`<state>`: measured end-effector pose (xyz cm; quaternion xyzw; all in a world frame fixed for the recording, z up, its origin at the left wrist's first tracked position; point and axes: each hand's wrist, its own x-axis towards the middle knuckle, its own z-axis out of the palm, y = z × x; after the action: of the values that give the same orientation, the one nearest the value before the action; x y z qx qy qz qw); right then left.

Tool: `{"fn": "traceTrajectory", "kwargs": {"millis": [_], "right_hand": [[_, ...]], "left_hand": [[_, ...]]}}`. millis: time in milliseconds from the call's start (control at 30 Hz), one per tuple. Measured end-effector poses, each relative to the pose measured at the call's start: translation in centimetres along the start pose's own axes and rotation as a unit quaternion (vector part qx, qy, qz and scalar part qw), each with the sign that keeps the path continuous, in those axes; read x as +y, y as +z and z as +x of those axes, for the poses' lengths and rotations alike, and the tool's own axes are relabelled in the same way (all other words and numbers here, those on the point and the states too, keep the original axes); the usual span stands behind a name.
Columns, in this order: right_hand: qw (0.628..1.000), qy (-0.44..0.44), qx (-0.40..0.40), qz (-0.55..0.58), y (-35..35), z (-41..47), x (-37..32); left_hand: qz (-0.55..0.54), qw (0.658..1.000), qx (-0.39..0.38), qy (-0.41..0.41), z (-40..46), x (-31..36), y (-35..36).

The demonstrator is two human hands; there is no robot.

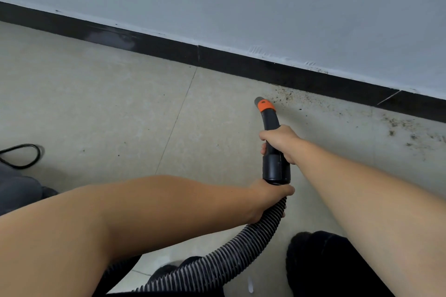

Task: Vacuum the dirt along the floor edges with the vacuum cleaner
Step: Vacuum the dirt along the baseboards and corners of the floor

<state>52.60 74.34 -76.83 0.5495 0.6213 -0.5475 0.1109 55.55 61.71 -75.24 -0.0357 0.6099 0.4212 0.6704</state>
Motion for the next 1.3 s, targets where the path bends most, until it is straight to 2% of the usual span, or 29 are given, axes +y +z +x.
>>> {"fn": "traceTrajectory", "kwargs": {"millis": [333, 700, 867, 1100, 1300], "right_hand": [[0.999, 0.019, 0.036, 0.004, -3.6, 0.1, 1.8], [0.999, -0.004, 0.027, -0.023, -2.4, 2.2, -1.9], [0.999, 0.014, 0.035, -0.028, -4.5, 1.5, 0.1], [0.986, 0.083, 0.104, 0.1, -9.2, -1.1, 6.8], [0.982, 0.074, 0.109, 0.137, -9.4, -1.3, 7.8]], "left_hand": [[0.03, 0.999, -0.029, 0.003, 1.3, -0.1, 3.3], [-0.035, 0.999, 0.002, 0.016, 3.1, 2.3, 1.6], [-0.022, 0.999, -0.028, -0.007, 3.3, 1.3, 3.8], [0.09, 0.992, -0.086, -0.037, 2.5, -1.0, 7.4], [0.122, 0.99, -0.068, -0.027, 2.2, -1.5, 7.6]]}}
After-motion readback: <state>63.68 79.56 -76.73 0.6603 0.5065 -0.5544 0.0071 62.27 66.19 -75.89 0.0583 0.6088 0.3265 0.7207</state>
